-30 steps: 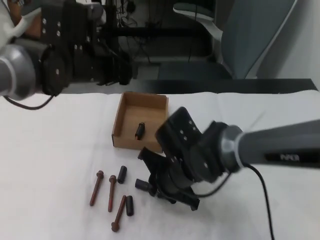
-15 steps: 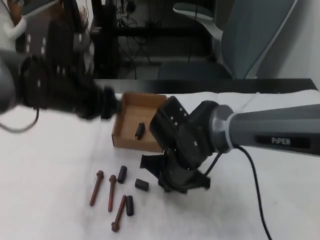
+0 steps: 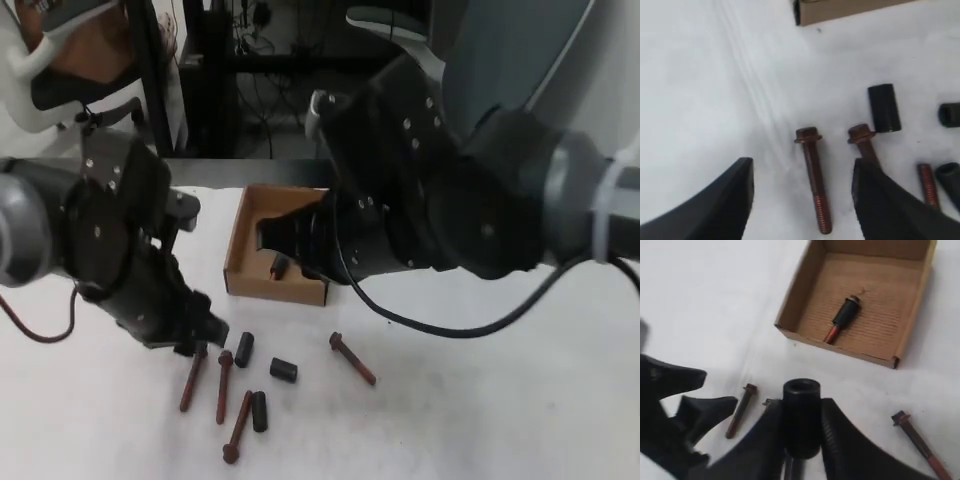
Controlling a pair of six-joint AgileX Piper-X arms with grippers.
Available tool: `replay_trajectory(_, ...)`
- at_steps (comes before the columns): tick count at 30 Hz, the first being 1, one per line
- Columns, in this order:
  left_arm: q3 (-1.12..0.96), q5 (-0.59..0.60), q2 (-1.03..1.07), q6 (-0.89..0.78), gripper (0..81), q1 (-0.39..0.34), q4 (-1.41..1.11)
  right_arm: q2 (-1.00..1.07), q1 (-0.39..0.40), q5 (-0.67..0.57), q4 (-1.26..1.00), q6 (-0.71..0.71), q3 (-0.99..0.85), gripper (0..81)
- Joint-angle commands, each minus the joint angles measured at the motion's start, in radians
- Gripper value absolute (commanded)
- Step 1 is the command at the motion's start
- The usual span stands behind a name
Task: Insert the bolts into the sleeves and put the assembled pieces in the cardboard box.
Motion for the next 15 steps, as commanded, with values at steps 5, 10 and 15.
replay_trajectory(5, -0.004, -0.036, 0.099, 0.022, 54.5, -0.005, -0.016, -0.070, 0.033, -0.005, -0.006, -0.038, -0.001, 0.6)
replay_trajectory(10, -0.004, -0.036, 0.148, 0.018, 49.4, -0.007, -0.106, -0.092, 0.038, -0.017, -0.004, -0.066, -0.001, 0.6)
replay_trajectory(15, -0.006, -0.029, 0.184, -0.009, 25.1, -0.007, -0.116, -0.094, 0.038, -0.028, -0.004, -0.087, -0.001, 0.6)
